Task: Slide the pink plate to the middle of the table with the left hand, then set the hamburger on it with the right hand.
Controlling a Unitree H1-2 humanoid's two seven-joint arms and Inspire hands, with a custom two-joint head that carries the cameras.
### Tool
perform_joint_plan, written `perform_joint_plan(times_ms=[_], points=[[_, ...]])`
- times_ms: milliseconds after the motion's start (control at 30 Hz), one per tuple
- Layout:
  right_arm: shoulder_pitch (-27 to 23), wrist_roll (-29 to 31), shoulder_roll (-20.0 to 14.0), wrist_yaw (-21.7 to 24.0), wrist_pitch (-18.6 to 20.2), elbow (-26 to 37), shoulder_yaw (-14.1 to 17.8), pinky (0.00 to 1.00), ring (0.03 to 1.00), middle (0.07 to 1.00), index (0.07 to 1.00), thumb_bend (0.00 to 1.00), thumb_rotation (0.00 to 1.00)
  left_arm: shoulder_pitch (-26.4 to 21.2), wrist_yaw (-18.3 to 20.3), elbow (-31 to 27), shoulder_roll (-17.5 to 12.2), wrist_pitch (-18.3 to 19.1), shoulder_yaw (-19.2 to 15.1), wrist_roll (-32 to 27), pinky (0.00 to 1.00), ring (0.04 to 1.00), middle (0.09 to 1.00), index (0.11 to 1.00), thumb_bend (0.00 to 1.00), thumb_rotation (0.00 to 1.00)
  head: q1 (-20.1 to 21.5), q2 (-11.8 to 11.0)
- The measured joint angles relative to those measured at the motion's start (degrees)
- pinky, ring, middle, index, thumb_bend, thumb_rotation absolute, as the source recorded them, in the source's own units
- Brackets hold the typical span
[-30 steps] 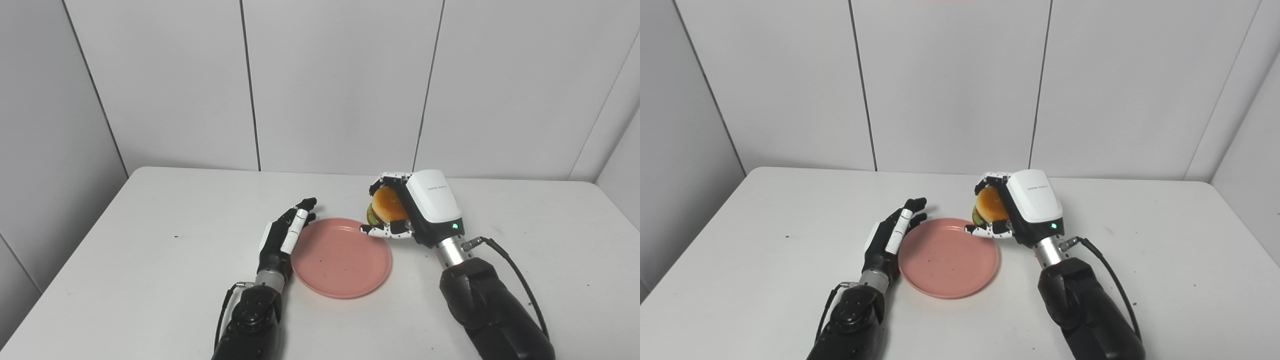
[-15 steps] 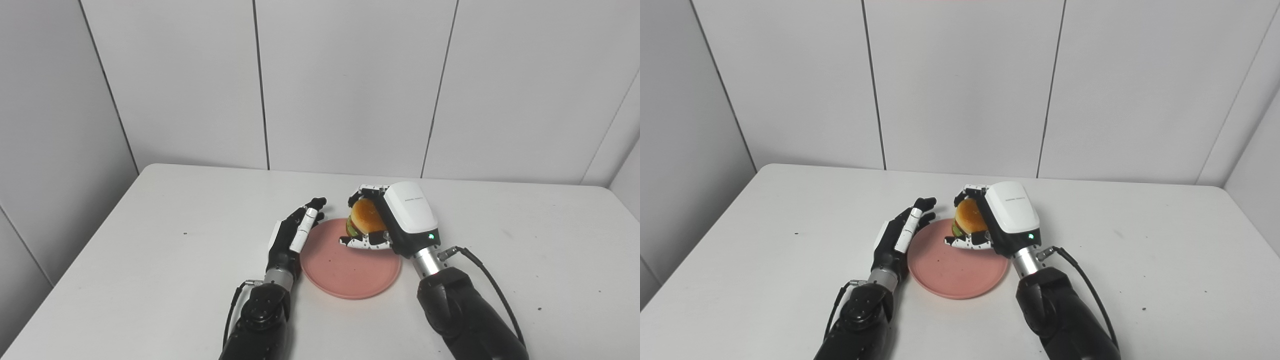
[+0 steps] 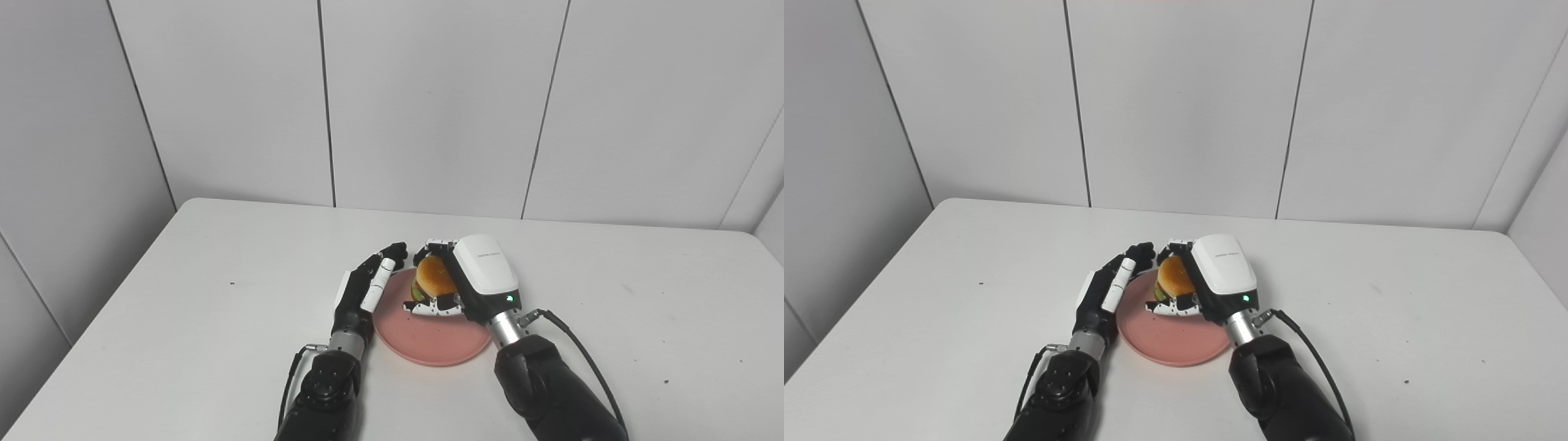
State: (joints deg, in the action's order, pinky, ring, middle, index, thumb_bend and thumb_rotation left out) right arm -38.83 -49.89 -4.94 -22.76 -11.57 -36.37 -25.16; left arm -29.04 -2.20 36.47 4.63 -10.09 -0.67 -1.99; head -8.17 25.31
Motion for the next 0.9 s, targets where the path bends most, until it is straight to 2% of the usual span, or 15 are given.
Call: perform_joint_plan(times_ms=[133,333,433,567,600,633,667,700,733,800,900], points=[[-0.62,0.18,0.57,-0.86,-0.01,-5.1,-0.45,0.2,0.241,0.321,0.471,0.5,0.16,-0.05,-0.19,0.15,0.02,-0.21,0.15,0.62,0.84,0.86,0.836,0.749,0.81,0.86,0.0,-0.26],[-1.42,0.87,1.0,-0.97,-0.07,-7.61,-0.65,0.17,0.23,0.329,0.473,0.49,0.16,-0.05,-0.31,0.09,0.05,-0.19,0.2,1.08,0.84,0.862,0.838,0.756,0.79,0.86,0.0,0.44],[-1.64,1.79,1.16,-0.77,-0.06,-8.17,-0.67,0.19,0.262,0.367,0.479,0.49,0.17,-0.05,-0.31,0.1,0.05,-0.21,0.18,1.07,0.85,0.866,0.848,0.788,0.81,0.85,0.0,0.44],[-1.39,2.7,1.22,1.5,0.37,-7.02,-0.68,0.27,0.36,0.476,0.489,0.49,0.18,-0.05,-0.59,0.06,0.04,-0.11,0.41,1.68,0.86,0.865,0.869,0.859,0.82,0.88,-0.09,0.44],[-1.25,2.79,1.18,2.25,0.72,-6.18,-0.67,0.34,0.424,0.522,0.549,0.52,0.52,-0.05,-0.75,0.06,0.04,-0.12,0.49,2.05,0.85,0.857,0.857,0.841,0.82,0.88,-0.09,0.44],[-1.01,2.83,1.16,3.47,1.43,-4.92,-0.68,0.36,0.446,0.538,0.57,0.53,0.64,-0.05,-0.83,0.07,0.04,-0.15,0.49,2.11,0.85,0.854,0.853,0.835,0.82,0.88,0.0,0.53],[-0.82,2.86,1.04,4.45,1.92,-3.9,-0.68,0.45,0.532,0.608,0.624,0.57,0.77,-0.05,-0.83,0.08,0.04,-0.2,0.47,2.09,0.85,0.851,0.849,0.828,0.81,0.87,0.09,0.53],[-0.7,2.9,0.89,5.06,2.09,-3.24,-0.68,0.51,0.59,0.655,0.658,0.6,0.83,-0.05,-0.83,0.09,0.05,-0.22,0.44,2.08,0.84,0.85,0.848,0.825,0.81,0.87,0.09,0.53],[-0.57,2.95,0.81,5.91,2.13,-2.56,-0.68,0.51,0.598,0.662,0.663,0.61,0.84,-0.05,-0.83,0.1,0.05,-0.23,0.42,2.06,0.84,0.85,0.848,0.825,0.81,0.87,0.09,0.53],[-0.5,3.1,0.76,6.56,2.13,-2.03,-0.69,0.66,0.722,0.754,0.726,0.67,0.9,-0.05,-0.81,0.12,0.08,-0.23,0.38,2.04,0.85,0.864,0.861,0.825,0.78,0.86,0.09,0.7],[-0.02,3.56,0.2,8.45,2.25,0.97,-0.69,0.83,0.837,0.846,0.788,0.74,0.98,-0.05,-0.43,0.13,0.16,-0.44,0.01,1.4,0.85,0.87,0.871,0.827,0.67,0.78,0.09,0.79]])
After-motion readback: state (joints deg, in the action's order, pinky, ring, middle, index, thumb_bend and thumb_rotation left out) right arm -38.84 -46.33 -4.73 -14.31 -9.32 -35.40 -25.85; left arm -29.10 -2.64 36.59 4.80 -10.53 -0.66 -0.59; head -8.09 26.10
